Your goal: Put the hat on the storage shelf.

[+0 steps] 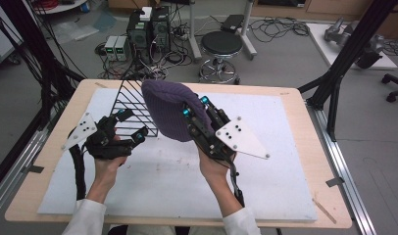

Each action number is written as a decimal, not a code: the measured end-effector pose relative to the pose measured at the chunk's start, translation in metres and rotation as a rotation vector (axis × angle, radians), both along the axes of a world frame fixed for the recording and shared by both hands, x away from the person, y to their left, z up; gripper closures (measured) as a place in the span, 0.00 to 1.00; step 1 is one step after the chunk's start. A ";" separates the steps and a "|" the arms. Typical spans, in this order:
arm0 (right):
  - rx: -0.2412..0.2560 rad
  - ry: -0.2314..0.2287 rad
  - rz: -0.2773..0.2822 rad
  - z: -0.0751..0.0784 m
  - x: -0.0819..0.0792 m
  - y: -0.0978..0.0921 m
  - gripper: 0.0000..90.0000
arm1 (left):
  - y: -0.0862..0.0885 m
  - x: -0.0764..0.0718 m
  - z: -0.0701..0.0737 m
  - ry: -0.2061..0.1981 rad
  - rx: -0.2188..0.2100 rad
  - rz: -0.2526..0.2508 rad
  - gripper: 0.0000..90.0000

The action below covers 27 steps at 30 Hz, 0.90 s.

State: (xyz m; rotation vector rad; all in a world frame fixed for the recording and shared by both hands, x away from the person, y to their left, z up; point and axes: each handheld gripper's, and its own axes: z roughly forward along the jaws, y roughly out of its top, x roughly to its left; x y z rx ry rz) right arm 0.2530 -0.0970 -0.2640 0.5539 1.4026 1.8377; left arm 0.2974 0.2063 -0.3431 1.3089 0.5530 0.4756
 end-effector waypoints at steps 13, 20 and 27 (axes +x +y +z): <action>-0.007 -0.010 0.075 0.000 -0.005 0.025 0.81 | 0.000 0.002 0.000 0.002 -0.035 -0.064 0.25; -0.004 -0.009 0.088 0.001 -0.007 0.028 0.81 | -0.002 0.001 -0.001 -0.021 -0.013 -0.118 0.70; -0.008 0.006 0.066 0.002 0.000 0.023 0.81 | 0.002 0.000 0.003 -0.036 0.014 -0.077 0.91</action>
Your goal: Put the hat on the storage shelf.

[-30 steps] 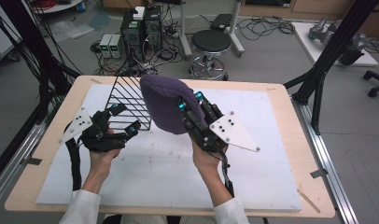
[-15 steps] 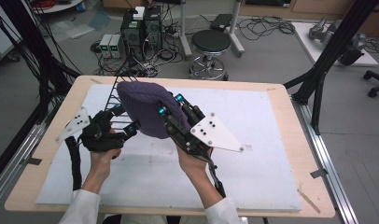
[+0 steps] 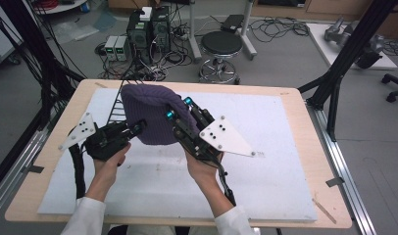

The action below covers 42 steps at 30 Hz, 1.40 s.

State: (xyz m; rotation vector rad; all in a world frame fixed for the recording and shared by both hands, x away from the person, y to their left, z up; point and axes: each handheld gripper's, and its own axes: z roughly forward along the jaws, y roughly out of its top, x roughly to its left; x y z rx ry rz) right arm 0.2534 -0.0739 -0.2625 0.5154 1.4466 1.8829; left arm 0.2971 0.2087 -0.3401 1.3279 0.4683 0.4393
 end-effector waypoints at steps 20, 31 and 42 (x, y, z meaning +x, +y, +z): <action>-0.024 0.055 -0.025 0.028 0.045 0.034 0.81 | 0.047 0.021 0.041 -0.018 0.079 0.133 0.91; -0.028 0.060 -0.018 0.045 0.066 0.060 0.81 | 0.074 0.037 0.068 -0.055 0.097 0.227 0.91; -0.043 0.077 -0.016 0.051 0.105 0.090 0.81 | 0.089 0.066 0.067 -0.052 0.097 0.326 0.91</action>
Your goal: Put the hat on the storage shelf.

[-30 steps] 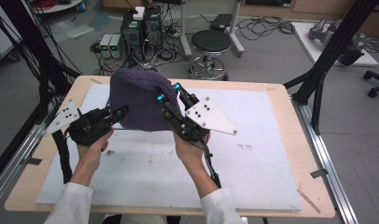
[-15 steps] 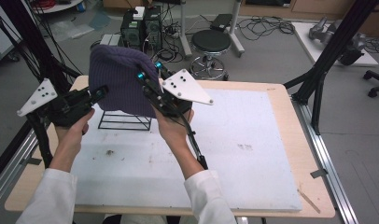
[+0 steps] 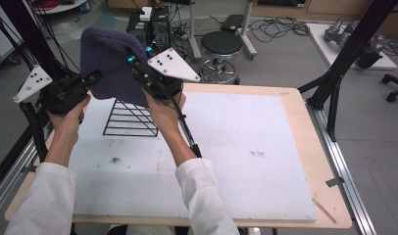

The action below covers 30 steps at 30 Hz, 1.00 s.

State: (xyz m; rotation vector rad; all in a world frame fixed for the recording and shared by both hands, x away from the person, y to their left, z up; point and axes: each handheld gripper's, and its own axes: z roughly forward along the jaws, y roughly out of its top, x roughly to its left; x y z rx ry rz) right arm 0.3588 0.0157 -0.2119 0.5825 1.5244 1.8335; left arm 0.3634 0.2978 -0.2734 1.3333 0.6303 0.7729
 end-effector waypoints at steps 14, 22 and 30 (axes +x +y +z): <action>-0.029 0.050 -0.044 -0.018 0.025 0.014 0.81 | 0.005 0.017 -0.019 0.041 0.006 0.010 0.91; -0.049 0.099 -0.027 -0.033 0.027 0.018 0.81 | 0.011 0.013 -0.040 0.087 -0.013 0.025 0.91; -0.102 0.137 -0.004 -0.063 0.028 0.031 0.80 | 0.024 0.007 -0.076 0.134 -0.045 0.052 0.91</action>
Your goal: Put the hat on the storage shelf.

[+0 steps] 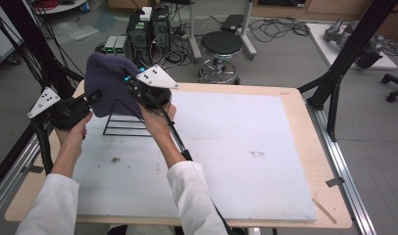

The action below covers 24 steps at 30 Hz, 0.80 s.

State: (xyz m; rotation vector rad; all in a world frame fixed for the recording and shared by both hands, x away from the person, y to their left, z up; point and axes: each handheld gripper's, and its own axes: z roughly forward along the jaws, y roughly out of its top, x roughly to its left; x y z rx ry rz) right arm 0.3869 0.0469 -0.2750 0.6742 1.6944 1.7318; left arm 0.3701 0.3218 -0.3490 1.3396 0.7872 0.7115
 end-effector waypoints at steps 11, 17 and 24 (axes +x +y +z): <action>-0.054 0.037 -0.008 -0.023 0.004 0.010 0.80 | 0.005 0.003 -0.025 0.049 -0.006 0.007 0.90; -0.088 0.044 -0.009 -0.030 0.003 0.015 0.80 | 0.006 0.003 -0.034 0.071 -0.011 0.029 0.90; -0.111 0.068 -0.015 -0.041 0.006 0.017 0.80 | 0.006 0.005 -0.046 0.106 -0.014 0.039 0.90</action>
